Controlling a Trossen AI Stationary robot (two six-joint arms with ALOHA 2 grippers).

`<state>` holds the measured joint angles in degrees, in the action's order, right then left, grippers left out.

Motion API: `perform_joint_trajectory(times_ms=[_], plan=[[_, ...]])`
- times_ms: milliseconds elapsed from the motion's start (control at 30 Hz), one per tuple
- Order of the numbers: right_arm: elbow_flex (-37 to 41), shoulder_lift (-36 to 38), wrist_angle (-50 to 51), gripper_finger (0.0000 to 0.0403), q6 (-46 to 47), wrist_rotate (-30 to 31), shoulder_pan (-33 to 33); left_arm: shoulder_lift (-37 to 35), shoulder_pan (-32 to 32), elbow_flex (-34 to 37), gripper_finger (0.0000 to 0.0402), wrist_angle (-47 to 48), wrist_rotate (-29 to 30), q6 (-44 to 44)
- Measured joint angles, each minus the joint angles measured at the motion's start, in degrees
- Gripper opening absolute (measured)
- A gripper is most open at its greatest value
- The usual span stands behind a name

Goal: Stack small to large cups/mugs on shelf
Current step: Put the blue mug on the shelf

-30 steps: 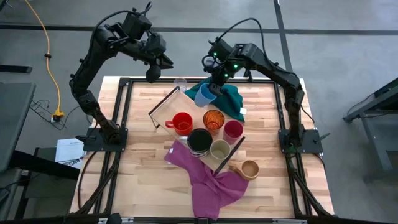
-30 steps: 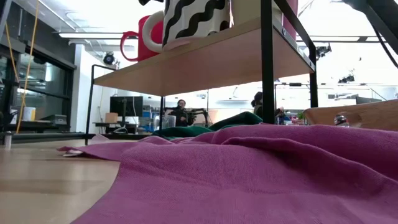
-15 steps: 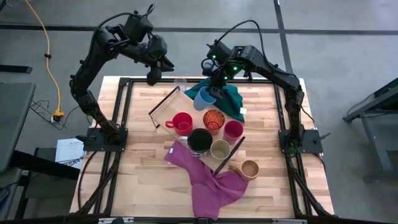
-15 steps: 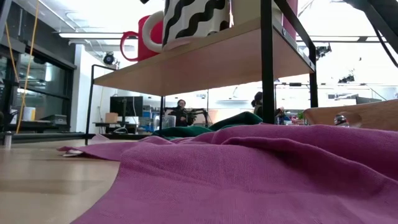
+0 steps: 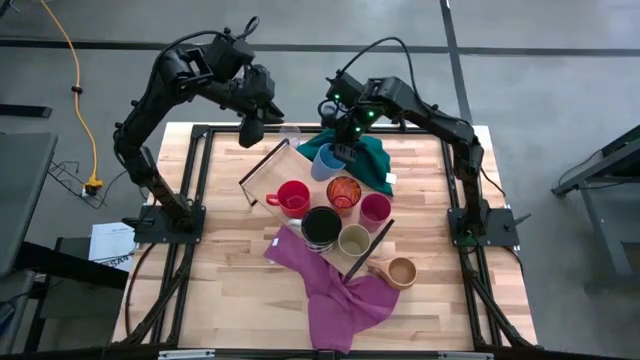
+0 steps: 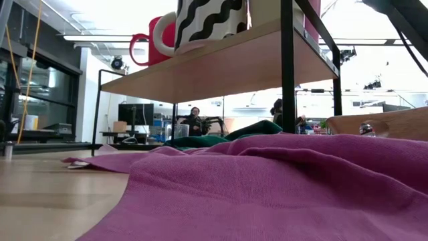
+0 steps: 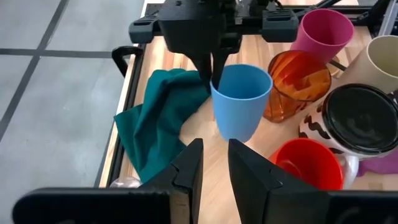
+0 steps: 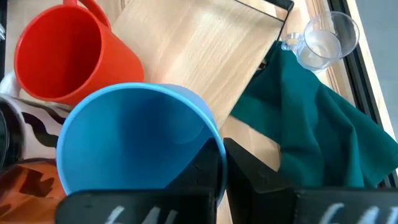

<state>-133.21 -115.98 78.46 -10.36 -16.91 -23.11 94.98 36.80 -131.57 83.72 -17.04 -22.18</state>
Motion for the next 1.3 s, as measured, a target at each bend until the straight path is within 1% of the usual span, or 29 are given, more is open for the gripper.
perform_joint_trajectory(times_ms=[600, 1300], plan=[[0.0, -2.2, -2.8, 0.0000, 1.4, 0.2, 1.2, 0.0, -0.2, 0.0, 0.0065, 0.5, 0.1, -0.1], [0.0, -3.1, -0.5, 0.0000, 1.3, -0.7, 1.4, 0.0, -0.2, 0.0, 0.0065, 0.5, -0.1, -0.3]])
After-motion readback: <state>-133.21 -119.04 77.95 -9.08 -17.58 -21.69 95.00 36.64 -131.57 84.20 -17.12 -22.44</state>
